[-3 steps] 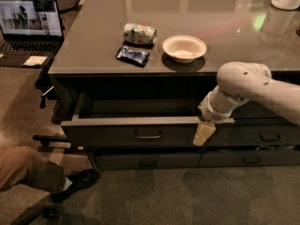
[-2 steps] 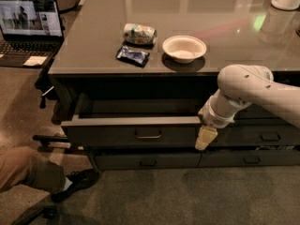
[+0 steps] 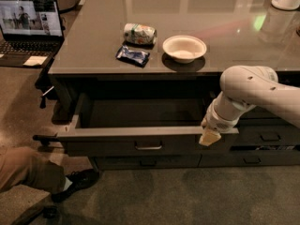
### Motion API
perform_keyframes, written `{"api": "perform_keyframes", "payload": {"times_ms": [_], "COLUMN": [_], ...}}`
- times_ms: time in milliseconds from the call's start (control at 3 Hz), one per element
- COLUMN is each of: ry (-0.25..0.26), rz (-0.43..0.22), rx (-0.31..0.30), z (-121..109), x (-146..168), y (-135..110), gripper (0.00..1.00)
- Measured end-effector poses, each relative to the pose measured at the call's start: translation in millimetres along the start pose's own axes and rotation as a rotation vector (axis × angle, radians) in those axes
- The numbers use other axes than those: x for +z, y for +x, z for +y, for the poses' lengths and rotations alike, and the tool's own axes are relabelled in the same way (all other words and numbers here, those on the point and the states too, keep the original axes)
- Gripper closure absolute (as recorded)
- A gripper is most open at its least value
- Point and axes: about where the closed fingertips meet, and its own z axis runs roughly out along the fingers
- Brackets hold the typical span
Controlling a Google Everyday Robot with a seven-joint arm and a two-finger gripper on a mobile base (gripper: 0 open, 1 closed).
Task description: Open top drawer
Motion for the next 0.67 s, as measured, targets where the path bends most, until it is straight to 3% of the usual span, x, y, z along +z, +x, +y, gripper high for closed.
{"api": "perform_keyframes", "payload": {"times_ms": [333, 667], "ry": [-0.016, 0.0], "rz": [0.028, 0.071], "rx": [-0.001, -0.01], "z": [11.6, 17.9], "x": [-8.5, -33.5], "y": [6.1, 12.2], "gripper": [0.5, 0.34]}}
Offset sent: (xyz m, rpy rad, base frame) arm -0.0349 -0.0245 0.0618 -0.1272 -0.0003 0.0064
